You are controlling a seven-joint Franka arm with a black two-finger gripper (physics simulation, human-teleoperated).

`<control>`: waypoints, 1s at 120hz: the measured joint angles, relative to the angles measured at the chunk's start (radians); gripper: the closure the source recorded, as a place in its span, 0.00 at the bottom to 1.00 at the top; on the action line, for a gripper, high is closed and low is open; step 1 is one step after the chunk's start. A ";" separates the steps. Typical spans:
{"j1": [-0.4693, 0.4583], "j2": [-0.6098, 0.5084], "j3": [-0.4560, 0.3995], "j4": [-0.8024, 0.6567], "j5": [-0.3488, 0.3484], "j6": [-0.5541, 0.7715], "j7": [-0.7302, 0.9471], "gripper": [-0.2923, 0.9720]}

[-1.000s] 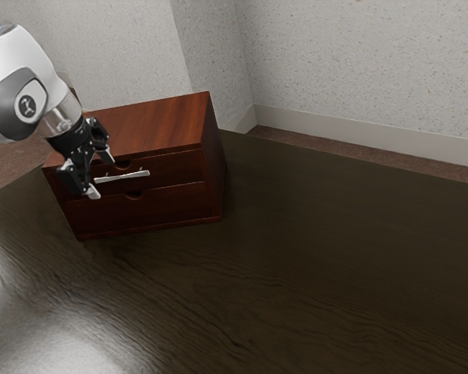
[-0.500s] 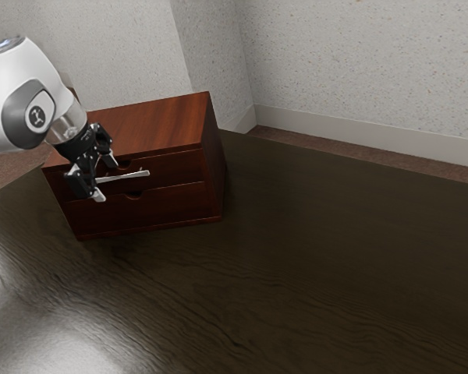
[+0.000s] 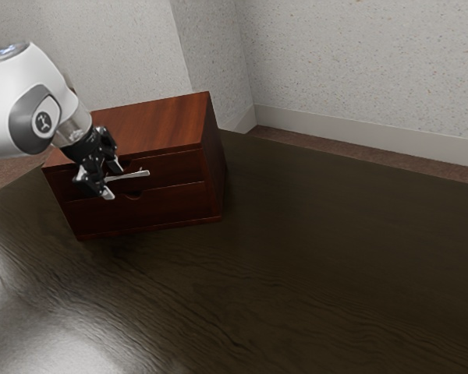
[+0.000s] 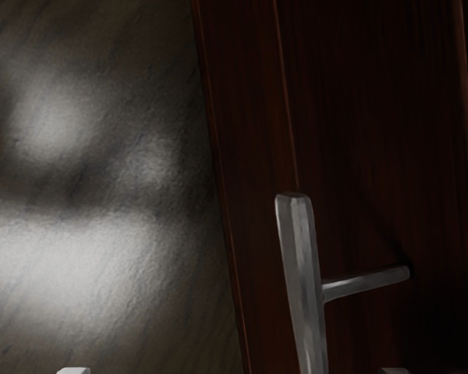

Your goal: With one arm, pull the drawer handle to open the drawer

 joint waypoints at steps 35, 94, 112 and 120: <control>-0.004 -0.007 0.000 -0.031 -0.006 0.026 -0.001 0.45; -0.010 -0.069 -0.001 -0.111 -0.008 0.038 -0.007 0.48; -0.016 -0.078 0.001 -0.125 -0.009 0.039 -0.009 0.51; -0.020 -0.083 0.004 -0.133 -0.010 0.039 -0.010 0.51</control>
